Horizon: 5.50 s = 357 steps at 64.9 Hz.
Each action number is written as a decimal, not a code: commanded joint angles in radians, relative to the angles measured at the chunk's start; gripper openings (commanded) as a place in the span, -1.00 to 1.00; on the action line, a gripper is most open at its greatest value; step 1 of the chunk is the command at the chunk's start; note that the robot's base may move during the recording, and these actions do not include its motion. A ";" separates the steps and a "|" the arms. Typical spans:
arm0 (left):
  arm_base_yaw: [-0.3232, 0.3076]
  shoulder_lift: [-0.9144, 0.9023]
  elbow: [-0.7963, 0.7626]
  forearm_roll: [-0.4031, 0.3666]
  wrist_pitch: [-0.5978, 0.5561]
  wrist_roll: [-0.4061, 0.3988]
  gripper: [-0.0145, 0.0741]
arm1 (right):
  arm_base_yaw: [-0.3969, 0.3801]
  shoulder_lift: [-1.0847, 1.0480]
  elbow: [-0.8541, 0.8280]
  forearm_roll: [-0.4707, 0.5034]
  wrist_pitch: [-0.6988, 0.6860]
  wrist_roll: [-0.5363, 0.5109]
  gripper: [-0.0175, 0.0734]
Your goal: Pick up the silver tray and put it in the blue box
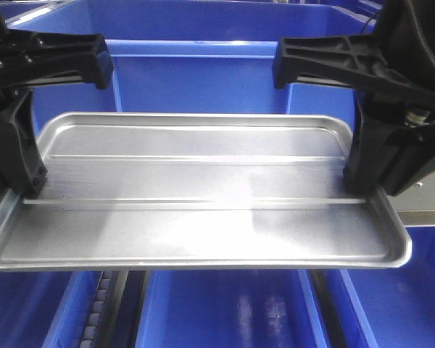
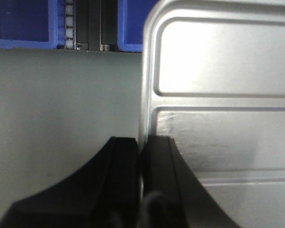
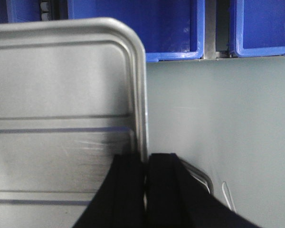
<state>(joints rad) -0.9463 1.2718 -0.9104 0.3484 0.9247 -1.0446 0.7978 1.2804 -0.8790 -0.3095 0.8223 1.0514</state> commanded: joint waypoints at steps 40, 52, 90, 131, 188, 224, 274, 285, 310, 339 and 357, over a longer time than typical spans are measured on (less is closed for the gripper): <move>-0.003 -0.027 -0.021 0.054 0.007 -0.082 -0.69 | -0.008 -0.030 -0.027 -0.084 -0.002 -0.140 -0.50; -0.003 -0.027 -0.021 0.096 0.007 -0.082 -0.69 | -0.008 -0.030 -0.027 -0.084 -0.005 -0.140 -0.50; 0.034 -0.021 -0.226 0.097 -0.020 0.072 -0.69 | -0.041 -0.023 -0.249 -0.084 0.047 -0.179 -0.50; 0.436 0.358 -0.849 -0.305 -0.251 0.682 -0.69 | -0.331 0.369 -0.956 0.169 -0.085 -0.563 -0.49; 0.504 0.519 -0.878 -0.217 -0.394 0.682 -0.13 | -0.383 0.546 -1.007 0.110 -0.197 -0.563 -0.36; 0.539 0.515 -0.885 -0.232 -0.390 0.682 -0.70 | -0.435 0.544 -1.007 0.078 -0.200 -0.563 -0.45; 0.546 0.010 -0.194 -0.198 -0.925 0.682 -0.68 | -0.378 0.117 -0.361 0.013 -0.798 -0.650 -0.50; 0.546 -0.224 0.089 -0.126 -1.043 0.682 -0.68 | -0.378 -0.077 -0.080 -0.035 -0.928 -0.650 -0.50; 0.546 -0.819 0.534 -0.084 -1.019 0.682 -0.69 | -0.378 -0.551 0.372 -0.051 -0.922 -0.650 -0.50; 0.546 -1.151 0.671 -0.084 -0.942 0.682 -0.69 | -0.378 -0.782 0.523 -0.051 -0.877 -0.650 -0.50; 0.546 -1.151 0.671 -0.084 -0.942 0.682 -0.69 | -0.378 -0.782 0.527 -0.051 -0.879 -0.650 -0.50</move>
<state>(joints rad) -0.4022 0.1134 -0.2126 0.2616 0.0629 -0.3617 0.4215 0.5000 -0.3270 -0.3471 0.0260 0.4135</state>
